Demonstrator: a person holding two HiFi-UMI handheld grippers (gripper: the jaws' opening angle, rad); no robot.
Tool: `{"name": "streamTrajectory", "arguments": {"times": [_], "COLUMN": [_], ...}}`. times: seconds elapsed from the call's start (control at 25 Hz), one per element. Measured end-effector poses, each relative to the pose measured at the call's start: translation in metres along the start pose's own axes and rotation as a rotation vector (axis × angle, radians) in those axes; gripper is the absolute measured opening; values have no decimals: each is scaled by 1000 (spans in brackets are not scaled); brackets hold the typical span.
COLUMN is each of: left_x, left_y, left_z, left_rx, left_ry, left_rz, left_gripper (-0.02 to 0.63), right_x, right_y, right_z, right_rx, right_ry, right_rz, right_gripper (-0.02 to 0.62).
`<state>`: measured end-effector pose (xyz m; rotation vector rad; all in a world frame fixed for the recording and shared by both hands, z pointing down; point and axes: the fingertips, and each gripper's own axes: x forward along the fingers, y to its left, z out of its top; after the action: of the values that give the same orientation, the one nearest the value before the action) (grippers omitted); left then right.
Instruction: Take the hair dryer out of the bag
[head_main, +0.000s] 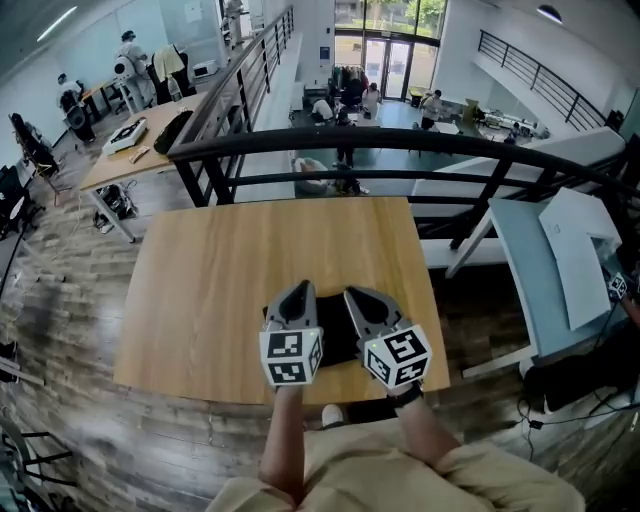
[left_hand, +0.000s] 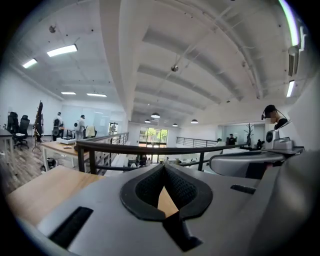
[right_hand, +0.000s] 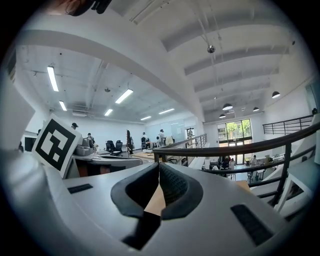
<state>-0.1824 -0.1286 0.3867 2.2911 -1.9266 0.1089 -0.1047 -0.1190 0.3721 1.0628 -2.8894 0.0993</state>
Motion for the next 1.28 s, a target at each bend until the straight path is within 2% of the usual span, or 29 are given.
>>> {"name": "streamTrajectory", "arguments": {"times": [0.24,0.64,0.8,1.28], "left_x": [27,76,92,117], "left_y": [1,-22,-40,-69], "left_z": [-41,-125,-155,-249], "left_rx": [38,140,213,315], "left_ry": [112,356,439,733], "left_rz": [-57,-160,-238,-453], "left_gripper": [14,15,18,181], "right_x": [10,29,35,40], "right_y": [-43,-97,-115,-154], "right_z": [-39,-101,-118,-160], "right_rx": [53,120,149,218], "right_ry": [80,203,229,289], "right_rz": [-63,-66,-64,-103], "right_gripper": [12,12,13,14]}}
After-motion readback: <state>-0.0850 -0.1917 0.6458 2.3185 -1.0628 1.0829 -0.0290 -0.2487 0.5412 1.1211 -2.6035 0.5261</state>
